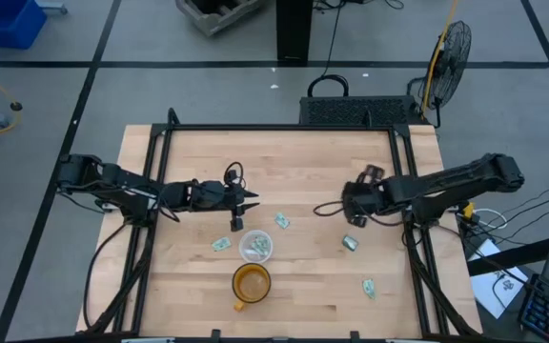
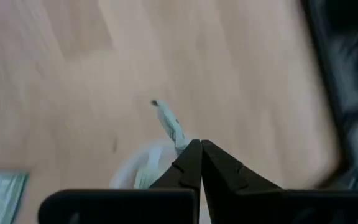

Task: Pick and place items into bin
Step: Put the stevia packet into the right transparent bin, then put the stevia packet into the left transparent bin

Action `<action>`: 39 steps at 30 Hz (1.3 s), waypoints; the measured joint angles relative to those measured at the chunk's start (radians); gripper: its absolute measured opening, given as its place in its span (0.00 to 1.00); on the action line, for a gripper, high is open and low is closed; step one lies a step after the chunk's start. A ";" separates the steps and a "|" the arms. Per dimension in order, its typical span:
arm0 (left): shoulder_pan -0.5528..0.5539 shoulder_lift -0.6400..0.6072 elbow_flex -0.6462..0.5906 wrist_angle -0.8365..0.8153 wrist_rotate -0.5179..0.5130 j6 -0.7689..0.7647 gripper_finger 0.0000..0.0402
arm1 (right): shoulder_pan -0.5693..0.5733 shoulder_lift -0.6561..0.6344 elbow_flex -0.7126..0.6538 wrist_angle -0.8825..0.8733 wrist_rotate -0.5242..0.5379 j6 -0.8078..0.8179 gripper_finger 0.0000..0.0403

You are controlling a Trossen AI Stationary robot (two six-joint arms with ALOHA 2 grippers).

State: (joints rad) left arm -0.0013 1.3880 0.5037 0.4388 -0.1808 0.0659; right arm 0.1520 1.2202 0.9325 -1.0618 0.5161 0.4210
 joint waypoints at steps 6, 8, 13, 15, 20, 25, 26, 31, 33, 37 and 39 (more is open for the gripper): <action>0.000 0.000 0.000 -0.003 0.007 -0.043 0.30 | 0.019 -0.037 0.000 -0.156 -0.203 0.252 0.00; 0.000 0.000 0.000 -0.004 0.007 -0.044 0.30 | 0.021 -0.032 0.000 -0.153 -0.164 0.224 0.00; 0.000 0.000 0.000 -0.003 0.031 -0.046 0.30 | 0.018 -0.031 -0.028 -0.093 -0.118 0.196 0.00; -0.001 0.000 0.000 -0.003 0.032 -0.046 0.30 | 0.018 -0.031 -0.045 -0.083 -0.169 0.197 0.00; -0.001 0.000 0.000 -0.002 0.032 -0.046 0.30 | 0.018 -0.030 -0.096 -0.079 -0.222 0.224 0.00; 0.000 0.000 0.000 -0.001 0.032 -0.045 0.30 | 0.018 -0.030 -0.113 -0.064 -0.197 0.232 0.07; 0.000 0.000 0.000 -0.001 0.032 -0.045 0.30 | 0.018 -0.030 -0.113 -0.057 -0.190 0.228 0.09; 0.000 0.000 0.000 0.000 0.032 -0.045 0.30 | 0.018 -0.031 -0.113 -0.023 -0.114 0.187 0.19; 0.000 0.000 0.000 0.000 0.032 -0.044 0.30 | 0.018 -0.031 -0.113 0.021 -0.060 0.143 0.22; 0.000 0.000 0.000 0.001 0.027 -0.013 0.30 | 0.017 -0.031 -0.113 0.249 0.019 -0.046 0.22; 0.000 0.000 0.000 0.007 0.026 -0.015 0.30 | 0.016 -0.031 -0.113 0.416 0.008 -0.163 0.22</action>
State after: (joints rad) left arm -0.0013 1.3880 0.5037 0.4459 -0.1547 0.0505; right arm 0.1676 1.1892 0.8200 -0.6463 0.5239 0.2578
